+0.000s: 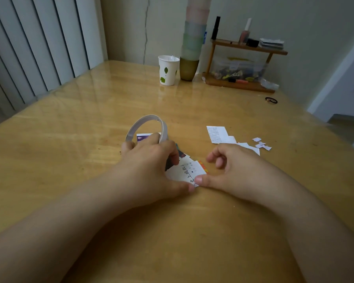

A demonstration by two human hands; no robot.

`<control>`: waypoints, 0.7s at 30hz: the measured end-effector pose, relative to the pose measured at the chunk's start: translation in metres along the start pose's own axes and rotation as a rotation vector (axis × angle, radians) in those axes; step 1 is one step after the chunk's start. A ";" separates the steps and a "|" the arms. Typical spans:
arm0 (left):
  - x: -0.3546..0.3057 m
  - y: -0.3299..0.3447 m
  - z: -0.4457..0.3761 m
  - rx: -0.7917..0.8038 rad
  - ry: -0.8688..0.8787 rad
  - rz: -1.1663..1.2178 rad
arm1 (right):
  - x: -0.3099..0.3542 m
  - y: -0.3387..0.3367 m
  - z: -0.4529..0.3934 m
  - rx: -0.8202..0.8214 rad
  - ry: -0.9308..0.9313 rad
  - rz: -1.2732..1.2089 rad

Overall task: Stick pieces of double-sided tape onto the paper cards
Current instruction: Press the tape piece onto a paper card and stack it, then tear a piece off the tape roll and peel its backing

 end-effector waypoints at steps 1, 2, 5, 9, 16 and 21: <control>-0.001 0.002 0.001 0.020 0.011 -0.006 | 0.001 0.001 0.001 0.013 0.004 0.016; -0.002 0.004 0.002 0.035 0.023 -0.022 | 0.003 0.002 0.001 0.008 -0.002 0.019; 0.000 0.005 0.001 0.035 0.034 -0.042 | 0.009 0.003 -0.001 -0.058 -0.055 0.009; 0.007 0.004 -0.003 0.026 0.004 -0.043 | 0.011 -0.008 -0.003 -0.193 -0.086 -0.112; 0.018 -0.011 -0.008 -0.120 -0.053 -0.032 | 0.010 -0.020 -0.001 -0.270 -0.102 -0.240; -0.002 -0.039 -0.005 -0.291 0.043 0.355 | 0.018 -0.029 0.004 -0.360 -0.185 -0.370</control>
Point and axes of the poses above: each hand's wrist, its own z-axis away from the middle knuckle, its own y-axis out of the palm, x = y × z, the point moved 8 cm from there along -z, towards the middle knuckle, and after that the axes turned 11 degrees about -x, right-handed, at the moved point
